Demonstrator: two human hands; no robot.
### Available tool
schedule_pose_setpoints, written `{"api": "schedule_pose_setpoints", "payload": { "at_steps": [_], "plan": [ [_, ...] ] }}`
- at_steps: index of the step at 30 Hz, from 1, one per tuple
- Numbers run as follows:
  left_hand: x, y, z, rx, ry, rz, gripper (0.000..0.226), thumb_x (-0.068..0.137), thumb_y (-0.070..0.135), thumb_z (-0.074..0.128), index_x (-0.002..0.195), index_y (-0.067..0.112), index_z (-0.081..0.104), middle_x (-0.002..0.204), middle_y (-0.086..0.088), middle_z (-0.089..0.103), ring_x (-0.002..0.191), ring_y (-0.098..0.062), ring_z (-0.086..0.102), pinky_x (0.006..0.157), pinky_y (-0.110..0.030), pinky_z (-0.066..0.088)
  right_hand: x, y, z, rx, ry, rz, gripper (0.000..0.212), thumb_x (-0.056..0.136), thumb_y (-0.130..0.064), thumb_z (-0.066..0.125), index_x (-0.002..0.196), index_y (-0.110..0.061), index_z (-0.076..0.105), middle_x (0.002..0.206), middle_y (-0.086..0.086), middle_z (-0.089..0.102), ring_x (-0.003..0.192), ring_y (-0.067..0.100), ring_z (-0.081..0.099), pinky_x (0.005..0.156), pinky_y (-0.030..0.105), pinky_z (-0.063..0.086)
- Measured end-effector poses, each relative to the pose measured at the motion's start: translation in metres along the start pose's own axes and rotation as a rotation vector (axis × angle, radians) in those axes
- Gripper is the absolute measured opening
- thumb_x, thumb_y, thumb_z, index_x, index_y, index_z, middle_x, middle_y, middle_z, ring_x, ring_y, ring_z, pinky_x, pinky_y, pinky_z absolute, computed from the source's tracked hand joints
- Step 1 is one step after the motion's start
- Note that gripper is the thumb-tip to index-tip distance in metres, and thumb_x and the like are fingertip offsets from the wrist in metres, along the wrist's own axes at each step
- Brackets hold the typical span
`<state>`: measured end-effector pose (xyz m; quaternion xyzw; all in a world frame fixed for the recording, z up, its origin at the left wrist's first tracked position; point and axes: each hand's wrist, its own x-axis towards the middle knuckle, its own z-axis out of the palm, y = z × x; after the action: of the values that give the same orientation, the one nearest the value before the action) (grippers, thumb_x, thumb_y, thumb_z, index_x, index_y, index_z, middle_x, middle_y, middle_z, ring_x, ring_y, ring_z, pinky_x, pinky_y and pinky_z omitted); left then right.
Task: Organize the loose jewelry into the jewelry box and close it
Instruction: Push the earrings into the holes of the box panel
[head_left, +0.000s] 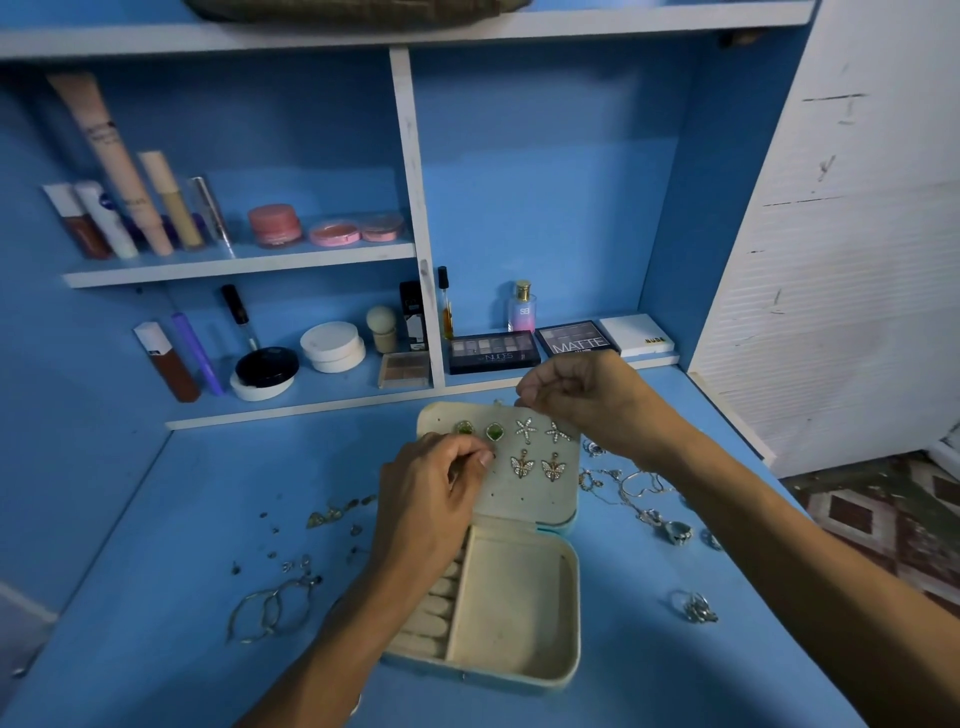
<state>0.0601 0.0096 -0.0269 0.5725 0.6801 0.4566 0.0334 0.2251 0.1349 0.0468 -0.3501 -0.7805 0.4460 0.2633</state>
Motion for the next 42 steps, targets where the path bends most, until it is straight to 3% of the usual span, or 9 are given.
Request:
{"api": "schedule_pose_setpoints", "payload": {
  "at_steps": [5, 10, 15, 20, 27, 30, 34, 38, 42],
  "plan": [
    [-0.002, -0.002, 0.003, 0.006, 0.001, 0.031, 0.014, 0.094, 0.033, 0.062, 0.096, 0.025, 0.073, 0.09, 0.014, 0.069, 0.083, -0.009, 0.063, 0.073, -0.045, 0.055, -0.002, -0.003, 0.0, 0.019, -0.001, 0.013, 0.014, 0.096, -0.007, 0.063, 0.094, -0.016, 0.073, 0.089, 0.0, 0.078, 0.086, 0.023, 0.072, 0.085, 0.044, 0.058],
    [-0.001, 0.001, 0.001, -0.001, 0.022, 0.04, 0.019, 0.091, 0.038, 0.06, 0.095, 0.024, 0.073, 0.089, 0.014, 0.069, 0.085, -0.009, 0.063, 0.074, -0.044, 0.055, -0.001, -0.004, 0.0, 0.021, -0.011, 0.009, 0.011, 0.094, -0.008, 0.066, 0.094, -0.016, 0.074, 0.091, 0.0, 0.078, 0.084, 0.012, 0.071, 0.087, 0.04, 0.057],
    [-0.003, 0.004, 0.003, 0.102, 0.073, 0.096, 0.006, 0.091, 0.032, 0.067, 0.094, 0.026, 0.067, 0.091, 0.013, 0.066, 0.086, -0.013, 0.06, 0.077, -0.046, 0.052, -0.003, -0.004, -0.001, 0.105, -0.032, 0.017, 0.009, 0.095, -0.006, 0.065, 0.094, -0.011, 0.073, 0.091, 0.004, 0.078, 0.096, 0.032, 0.072, 0.093, 0.047, 0.056],
    [-0.005, 0.003, 0.002, 0.258, 0.192, 0.141, 0.028, 0.092, 0.046, 0.059, 0.109, 0.026, 0.052, 0.099, 0.002, 0.058, 0.089, -0.019, 0.052, 0.077, -0.039, 0.044, -0.006, -0.003, -0.003, 0.215, -0.079, 0.038, 0.007, 0.095, -0.008, 0.065, 0.096, -0.007, 0.072, 0.093, 0.009, 0.078, 0.099, 0.031, 0.073, 0.095, 0.045, 0.055],
    [-0.008, -0.003, -0.006, 0.441, 0.201, 0.254, 0.044, 0.094, 0.047, 0.056, 0.135, 0.031, 0.058, 0.139, -0.005, 0.046, 0.123, -0.028, 0.043, 0.093, -0.046, 0.036, -0.009, -0.005, -0.007, 0.362, -0.194, 0.122, 0.01, 0.094, -0.007, 0.064, 0.101, -0.005, 0.072, 0.097, 0.011, 0.077, 0.085, 0.011, 0.073, 0.066, 0.016, 0.053],
    [-0.009, -0.005, -0.014, 0.38, 0.177, 0.314, 0.04, 0.094, 0.048, 0.056, 0.13, 0.031, 0.055, 0.131, 0.002, 0.051, 0.124, -0.023, 0.046, 0.095, -0.049, 0.038, -0.011, -0.004, -0.009, 0.384, -0.273, 0.148, 0.01, 0.092, -0.007, 0.065, 0.099, -0.007, 0.072, 0.093, 0.007, 0.076, 0.08, 0.01, 0.069, 0.065, 0.017, 0.05],
    [-0.018, -0.003, -0.022, 0.405, 0.254, 0.435, 0.036, 0.091, 0.047, 0.062, 0.12, 0.028, 0.055, 0.117, 0.003, 0.05, 0.11, -0.022, 0.048, 0.093, -0.04, 0.03, -0.014, -0.004, -0.007, 0.347, -0.366, 0.133, 0.017, 0.085, -0.014, 0.071, 0.1, -0.007, 0.075, 0.093, 0.009, 0.074, 0.082, 0.017, 0.064, 0.077, 0.027, 0.051],
    [-0.034, -0.01, -0.027, 0.445, 0.323, 0.547, 0.031, 0.091, 0.044, 0.068, 0.112, 0.025, 0.054, 0.111, 0.003, 0.049, 0.103, -0.022, 0.051, 0.087, -0.042, 0.033, -0.012, -0.006, -0.001, 0.318, -0.358, 0.15, 0.02, 0.076, -0.023, 0.078, 0.095, -0.015, 0.079, 0.095, 0.009, 0.072, 0.082, 0.016, 0.063, 0.088, 0.034, 0.05],
    [-0.044, -0.011, -0.033, 0.5, 0.36, 0.665, 0.023, 0.096, 0.04, 0.068, 0.105, 0.025, 0.054, 0.104, 0.006, 0.052, 0.094, -0.02, 0.056, 0.08, -0.044, 0.034, -0.013, -0.007, 0.009, 0.183, -0.473, 0.143, 0.014, 0.088, -0.003, 0.073, 0.097, -0.012, 0.078, 0.092, 0.004, 0.075, 0.084, 0.013, 0.065, 0.093, 0.038, 0.052]
  ]
}}
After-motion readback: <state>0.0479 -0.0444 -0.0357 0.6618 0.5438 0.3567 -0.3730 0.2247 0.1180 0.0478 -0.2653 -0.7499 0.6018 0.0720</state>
